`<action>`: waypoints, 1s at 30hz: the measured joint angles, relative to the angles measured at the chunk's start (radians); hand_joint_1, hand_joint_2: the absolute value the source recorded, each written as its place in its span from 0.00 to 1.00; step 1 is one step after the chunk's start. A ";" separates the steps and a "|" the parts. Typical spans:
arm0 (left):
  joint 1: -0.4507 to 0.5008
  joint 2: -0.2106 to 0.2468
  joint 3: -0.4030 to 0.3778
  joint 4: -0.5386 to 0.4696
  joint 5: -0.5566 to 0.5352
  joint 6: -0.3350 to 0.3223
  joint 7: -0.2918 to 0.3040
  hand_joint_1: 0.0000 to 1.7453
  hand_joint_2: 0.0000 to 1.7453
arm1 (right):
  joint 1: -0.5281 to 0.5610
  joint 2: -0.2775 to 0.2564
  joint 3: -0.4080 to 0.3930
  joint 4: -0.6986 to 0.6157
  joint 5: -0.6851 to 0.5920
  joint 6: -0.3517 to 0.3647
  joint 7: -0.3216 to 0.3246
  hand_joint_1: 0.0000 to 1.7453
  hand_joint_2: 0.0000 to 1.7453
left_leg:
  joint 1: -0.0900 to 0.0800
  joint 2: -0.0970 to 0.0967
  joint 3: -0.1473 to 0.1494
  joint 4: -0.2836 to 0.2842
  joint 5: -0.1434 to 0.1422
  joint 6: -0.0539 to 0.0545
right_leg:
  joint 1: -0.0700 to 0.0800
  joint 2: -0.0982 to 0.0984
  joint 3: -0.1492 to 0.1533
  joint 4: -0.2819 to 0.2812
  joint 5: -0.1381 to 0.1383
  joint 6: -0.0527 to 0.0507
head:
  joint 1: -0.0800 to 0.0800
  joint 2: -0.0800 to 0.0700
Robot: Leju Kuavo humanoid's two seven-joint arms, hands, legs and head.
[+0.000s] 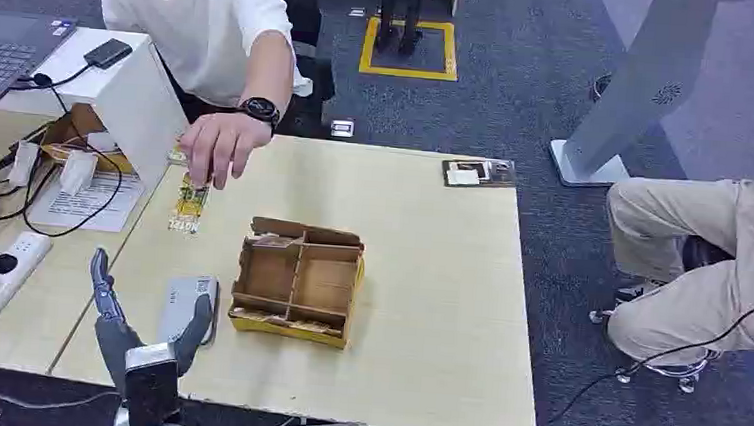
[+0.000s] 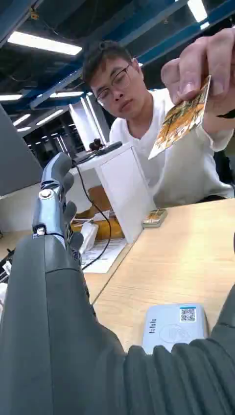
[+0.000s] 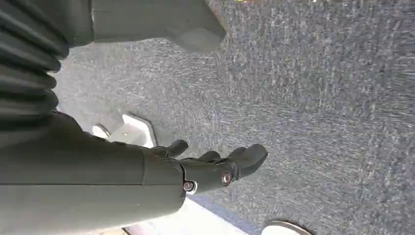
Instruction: Pass the card to the sensor for recognition and then transmit it.
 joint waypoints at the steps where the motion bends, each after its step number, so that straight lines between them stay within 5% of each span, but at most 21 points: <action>1: 0.000 0.000 0.000 0.000 -0.001 0.000 0.000 0.00 1.00 | 0.000 0.000 0.000 0.000 0.002 0.000 0.002 0.00 1.00 | 0.000 0.000 0.000 0.000 0.000 0.000 | 0.000 0.000 0.000 0.000 0.000 0.000 | 0.000 0.000; 20: -0.025 0.007 0.001 0.005 0.016 0.000 0.031 0.00 1.00 | 0.005 0.002 0.000 0.000 0.030 0.000 0.026 0.00 1.00 | 0.000 0.000 0.000 0.000 0.000 0.000 | 0.000 0.000 0.000 0.000 0.000 0.000 | 0.000 0.000; 22: -0.138 0.023 0.069 0.060 -0.070 0.000 0.053 0.00 1.00 | 0.004 0.005 0.015 0.000 0.097 0.000 0.037 0.00 1.00 | 0.000 0.000 0.000 0.000 0.001 0.000 | 0.000 0.000 0.000 0.000 0.000 0.000 | 0.000 0.000; 23: -0.262 0.039 0.167 0.133 -0.200 0.000 0.045 0.00 1.00 | 0.002 0.002 0.019 -0.010 0.149 0.000 0.044 0.00 1.00 | 0.000 0.000 0.000 0.000 0.002 0.000 | 0.000 -0.001 0.001 0.000 0.001 -0.001 | 0.000 0.000; 30: -0.395 0.006 0.381 0.191 -0.530 0.000 -0.023 0.00 1.00 | -0.003 -0.009 0.021 -0.035 0.218 0.000 0.059 0.00 1.00 | 0.000 0.000 0.000 0.000 0.002 0.000 | 0.000 0.000 0.000 0.000 0.001 -0.001 | 0.000 0.000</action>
